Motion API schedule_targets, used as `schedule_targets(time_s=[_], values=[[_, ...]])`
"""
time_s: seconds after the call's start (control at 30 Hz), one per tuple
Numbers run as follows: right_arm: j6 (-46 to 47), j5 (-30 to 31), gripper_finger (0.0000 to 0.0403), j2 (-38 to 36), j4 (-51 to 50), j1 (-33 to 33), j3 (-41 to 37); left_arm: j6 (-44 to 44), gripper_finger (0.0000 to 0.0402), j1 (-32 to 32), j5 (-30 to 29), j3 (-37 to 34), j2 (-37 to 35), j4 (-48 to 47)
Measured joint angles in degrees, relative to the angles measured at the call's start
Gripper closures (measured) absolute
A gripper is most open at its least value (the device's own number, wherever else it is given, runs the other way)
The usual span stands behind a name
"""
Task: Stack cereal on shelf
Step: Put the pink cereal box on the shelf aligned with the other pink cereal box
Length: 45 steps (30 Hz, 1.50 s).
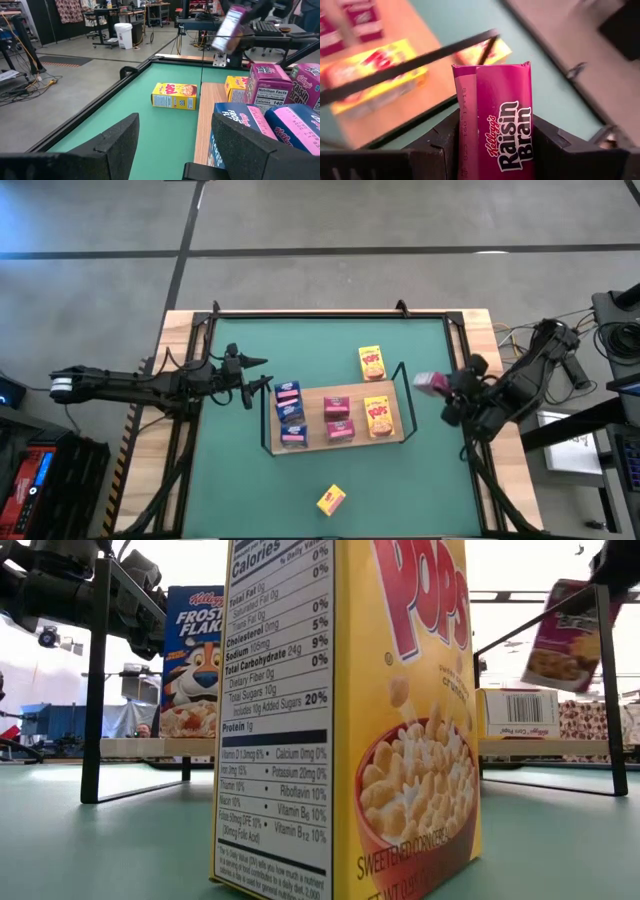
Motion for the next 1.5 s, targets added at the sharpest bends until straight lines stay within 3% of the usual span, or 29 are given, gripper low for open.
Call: schedule_targets(time_s=[0.27, 0.57, 0.87, 1.03, 1.17, 1.5], values=[[-1.1, 9.7, 0.0241, 0.0, -0.1, -8.2, 0.0, 0.0, 0.0168, 0.0, 0.0, 0.0, 0.0, 0.0], [-4.5, 15.1, 0.0241, 0.7, 3.3, -22.4, 0.0, 0.0, 0.0168, 0.0, 0.0, 0.0, 0.0, 0.0], [-31.3, 14.6, 0.0241, 3.0, 28.8, -32.7, 0.0, 0.0, 0.0168, 0.0, 0.0, 0.0, 0.0, 0.0], [-49.9, 8.5, 0.0241, 5.2, 47.8, -37.3, 0.0, 0.0, 0.0168, 0.0, 0.0, 0.0, 0.0, 0.0], [-61.0, -0.2, 0.0241, 8.5, 58.8, -40.8, 0.0, 0.0, 0.0168, 0.0, 0.0, 0.0, 0.0, 0.0], [-68.0, -24.4, 0.0241, 18.2, 69.7, -48.9, 0.4, 0.0, 0.0168, 0.0, 0.0, 0.0, 0.0, 0.0]])
